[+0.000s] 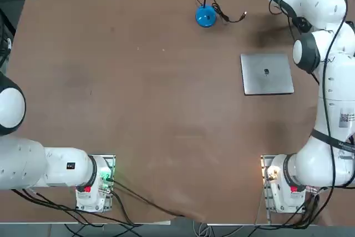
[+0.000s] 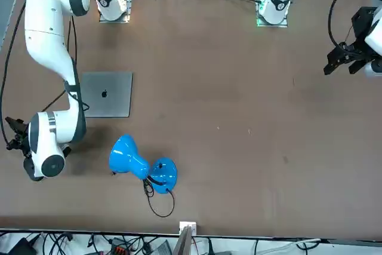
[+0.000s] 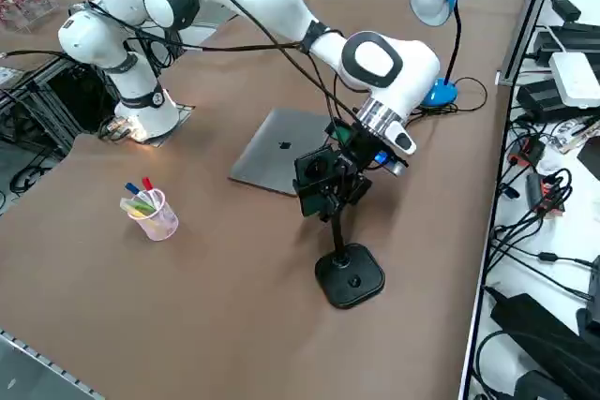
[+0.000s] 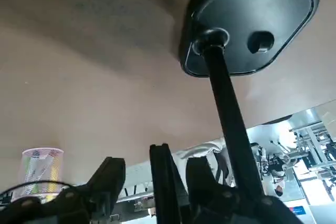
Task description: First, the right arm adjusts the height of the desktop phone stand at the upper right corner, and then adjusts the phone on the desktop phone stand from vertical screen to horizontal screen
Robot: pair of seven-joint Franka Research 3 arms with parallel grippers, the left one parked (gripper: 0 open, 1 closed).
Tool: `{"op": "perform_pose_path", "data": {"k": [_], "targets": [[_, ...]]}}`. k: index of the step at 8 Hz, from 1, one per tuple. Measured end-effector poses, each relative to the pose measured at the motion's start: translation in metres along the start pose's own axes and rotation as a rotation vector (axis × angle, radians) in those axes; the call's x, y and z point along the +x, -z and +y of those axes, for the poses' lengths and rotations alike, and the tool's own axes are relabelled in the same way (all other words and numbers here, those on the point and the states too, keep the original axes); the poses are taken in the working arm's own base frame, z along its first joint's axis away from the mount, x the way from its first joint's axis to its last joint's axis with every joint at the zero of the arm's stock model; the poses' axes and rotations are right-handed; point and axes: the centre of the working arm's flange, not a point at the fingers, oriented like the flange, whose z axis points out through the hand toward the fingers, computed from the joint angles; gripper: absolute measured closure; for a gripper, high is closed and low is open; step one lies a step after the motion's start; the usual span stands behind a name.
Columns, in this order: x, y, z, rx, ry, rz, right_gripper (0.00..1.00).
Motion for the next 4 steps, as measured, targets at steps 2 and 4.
{"op": "perform_pose_path", "data": {"k": [2,4], "targets": [[0.0004,0.0005,-0.0004,0.0,0.001,0.001,0.48],[0.0002,0.0012,-0.0001,-0.001,0.0,0.002,0.65]]}}
